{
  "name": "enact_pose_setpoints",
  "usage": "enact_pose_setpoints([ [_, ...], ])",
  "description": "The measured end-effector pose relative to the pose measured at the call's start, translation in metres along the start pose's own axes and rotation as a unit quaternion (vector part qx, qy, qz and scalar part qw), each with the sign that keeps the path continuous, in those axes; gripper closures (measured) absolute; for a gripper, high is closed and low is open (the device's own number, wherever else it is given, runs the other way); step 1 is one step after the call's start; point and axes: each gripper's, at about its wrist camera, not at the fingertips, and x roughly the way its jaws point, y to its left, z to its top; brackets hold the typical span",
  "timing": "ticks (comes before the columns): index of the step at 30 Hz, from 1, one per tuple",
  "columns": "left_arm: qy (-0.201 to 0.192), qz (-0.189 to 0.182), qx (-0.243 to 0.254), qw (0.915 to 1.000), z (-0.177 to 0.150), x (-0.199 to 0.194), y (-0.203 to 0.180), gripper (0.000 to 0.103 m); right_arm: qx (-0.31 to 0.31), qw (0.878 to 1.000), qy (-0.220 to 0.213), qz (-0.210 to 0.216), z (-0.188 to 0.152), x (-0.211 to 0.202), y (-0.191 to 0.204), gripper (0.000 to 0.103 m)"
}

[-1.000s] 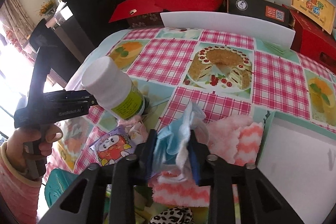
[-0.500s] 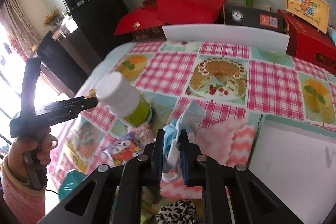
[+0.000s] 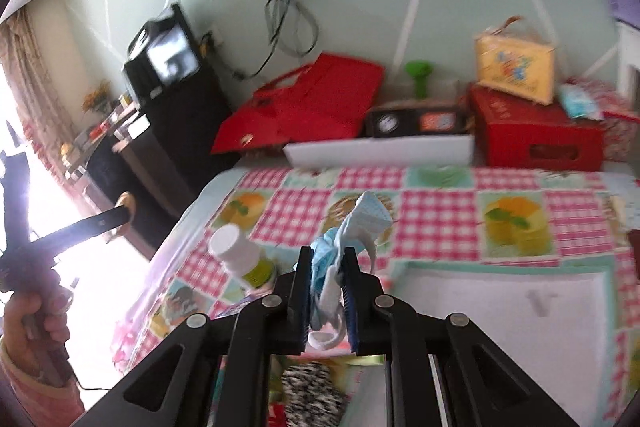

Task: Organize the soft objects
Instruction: 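Carry the mask and cookie over the white tray and open both grippers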

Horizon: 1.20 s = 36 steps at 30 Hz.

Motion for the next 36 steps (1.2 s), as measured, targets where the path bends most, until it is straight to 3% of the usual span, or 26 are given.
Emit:
enact_pose_setpoints([
  [9, 0.005, -0.051, 0.038, 0.998, -0.008, -0.011, -0.083, 0.052, 0.082, 0.993, -0.045, -0.068, -0.012, -0.066, -0.081, 0.088],
  [18, 0.032, -0.089, 0.079, 0.9924, -0.019, 0.009, -0.168, 0.052, 0.14, 0.978, -0.06, -0.142, -0.03, -0.091, -0.147, 0.088],
  [27, 0.061, -0.105, 0.094, 0.9882, -0.034, 0.042, -0.223, 0.052, 0.177, 0.971, -0.055, -0.15, -0.043, -0.087, -0.179, 0.088],
  [36, 0.091, -0.094, 0.098, 0.9865, -0.055, 0.078, -0.249, 0.052, 0.216, 0.965, -0.049, -0.143, -0.051, -0.075, -0.208, 0.088],
])
